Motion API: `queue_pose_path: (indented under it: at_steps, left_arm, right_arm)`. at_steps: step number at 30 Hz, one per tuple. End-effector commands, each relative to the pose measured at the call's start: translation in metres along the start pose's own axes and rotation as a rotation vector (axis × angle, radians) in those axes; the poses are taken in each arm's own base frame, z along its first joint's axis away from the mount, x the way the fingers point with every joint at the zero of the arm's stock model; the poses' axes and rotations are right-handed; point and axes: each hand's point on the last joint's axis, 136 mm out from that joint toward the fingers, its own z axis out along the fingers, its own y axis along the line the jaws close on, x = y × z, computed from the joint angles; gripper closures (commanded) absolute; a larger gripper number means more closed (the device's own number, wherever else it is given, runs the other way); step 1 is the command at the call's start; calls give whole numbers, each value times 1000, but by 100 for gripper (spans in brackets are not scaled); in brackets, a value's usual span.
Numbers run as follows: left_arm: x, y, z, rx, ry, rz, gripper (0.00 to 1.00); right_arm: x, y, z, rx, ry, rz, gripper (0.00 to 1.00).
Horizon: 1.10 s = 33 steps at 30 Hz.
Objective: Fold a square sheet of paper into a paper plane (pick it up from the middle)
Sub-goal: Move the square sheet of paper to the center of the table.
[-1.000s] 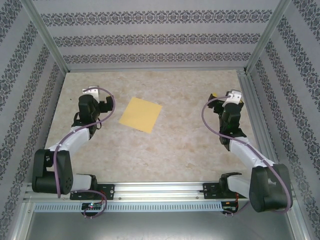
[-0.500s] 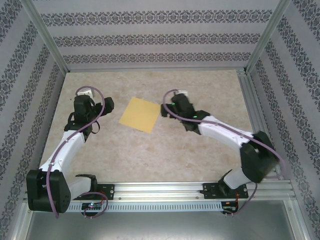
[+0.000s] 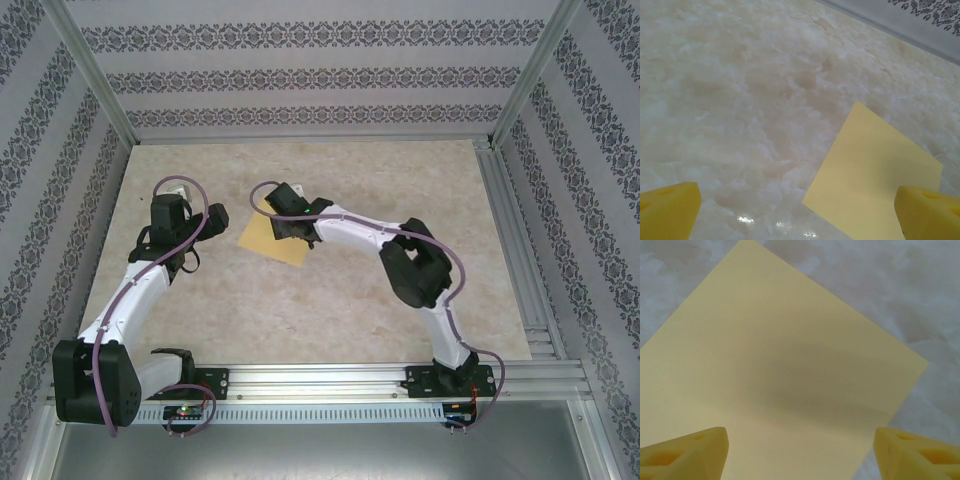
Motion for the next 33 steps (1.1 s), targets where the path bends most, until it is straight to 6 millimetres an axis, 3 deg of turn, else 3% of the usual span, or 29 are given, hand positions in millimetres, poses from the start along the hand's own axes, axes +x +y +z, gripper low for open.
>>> queue_pose_path:
  at_steps: [1,7,14,20,25,27,29,33]
  left_arm:
    - [-1,1,-4,-18,-3,-12,0]
    - [0,2,-3,-27,3,-12,0]
    - [1,3,-2,-30,10,-8,0]
    - [1,2,-3,-21,12,-7,0]
    - [2,0,-3,-14,17,-8,0]
    - [3,-1,-3,-6,19,-10,0]
    - [5,-2,-2,2,28,-15,0]
    - [10,-4,2,17,56,-26,0]
  right_arm:
    - [7,2,21,23,71,-27,26]
    - [19,3,48,19,149,-42,27]
    - [62,-17,52,20,308,-54,27]
    - [99,-48,36,93,377,-92,26]
    - [144,-76,4,126,429,-7,26]
    - [161,-74,-9,83,451,52,26]
    - [162,-66,-23,19,453,81,26]
    - [114,-73,-52,27,343,86,24]
